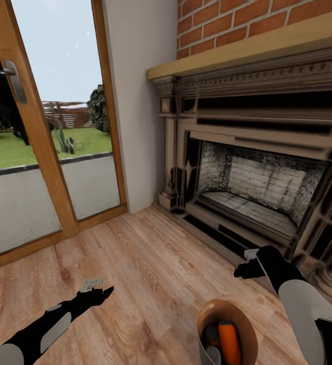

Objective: Put the three can of soda from the living room inside the tash can in the kitchen.

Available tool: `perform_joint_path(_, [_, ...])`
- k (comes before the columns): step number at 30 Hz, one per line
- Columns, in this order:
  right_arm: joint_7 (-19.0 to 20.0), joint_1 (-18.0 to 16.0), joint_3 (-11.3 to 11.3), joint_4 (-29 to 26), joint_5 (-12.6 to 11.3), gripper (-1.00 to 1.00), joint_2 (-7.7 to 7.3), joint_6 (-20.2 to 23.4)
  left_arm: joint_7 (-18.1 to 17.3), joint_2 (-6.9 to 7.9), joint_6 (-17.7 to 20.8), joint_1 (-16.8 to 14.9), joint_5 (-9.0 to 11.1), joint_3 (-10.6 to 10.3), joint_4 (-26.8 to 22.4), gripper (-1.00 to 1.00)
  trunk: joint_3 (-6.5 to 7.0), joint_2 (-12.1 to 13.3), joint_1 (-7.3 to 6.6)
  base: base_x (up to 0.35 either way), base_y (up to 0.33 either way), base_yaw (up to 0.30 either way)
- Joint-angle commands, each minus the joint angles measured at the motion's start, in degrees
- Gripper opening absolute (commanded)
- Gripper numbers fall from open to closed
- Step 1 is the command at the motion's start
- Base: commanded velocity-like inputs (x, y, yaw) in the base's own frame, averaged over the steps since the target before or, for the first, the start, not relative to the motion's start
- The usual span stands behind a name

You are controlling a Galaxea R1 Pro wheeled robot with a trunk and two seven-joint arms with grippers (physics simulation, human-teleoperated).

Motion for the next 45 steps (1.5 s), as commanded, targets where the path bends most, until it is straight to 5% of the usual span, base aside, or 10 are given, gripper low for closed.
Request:
perform_joint_path(1, [-0.01,0.15,-0.01,0.02,0.01,1.00,-0.01,-0.32,0.01,-0.01,0.00,0.00,0.00,0.00,0.02,1.00,0.23,0.02,-0.02,0.000,0.000,0.000])
perform_joint_path(15, [0.16,1.78,-0.07,0.03,0.04,1.00,-0.09,-1.52,2.26,-0.10,0.10,0.00,0.04,0.25,0.04,1.00,-1.99,-0.11,0.24,0.000,0.000,0.000])
perform_joint_path(21, [0.31,2.58,-0.01,-0.26,-0.03,1.00,-1.37,-1.93,3.17,-0.11,0.26,0.00,0.00,0.18,0.08,1.00,-3.32,-0.19,0.39,0.000,0.000,0.000])
perform_joint_path(27, [0.21,4.02,-0.03,-0.34,0.01,1.00,-2.03,-6.63,3.28,-0.09,0.27,0.00,0.00,0.17,0.04,1.00,-4.64,-0.27,0.54,0.000,0.000,0.000])
perform_joint_path(45, [0.13,5.12,0.06,-0.32,0.04,1.00,-2.07,-8.22,3.28,-0.02,-0.04,0.00,-0.09,0.29,-0.25,1.00,-4.64,-0.27,0.54,-0.052,0.000,0.000])
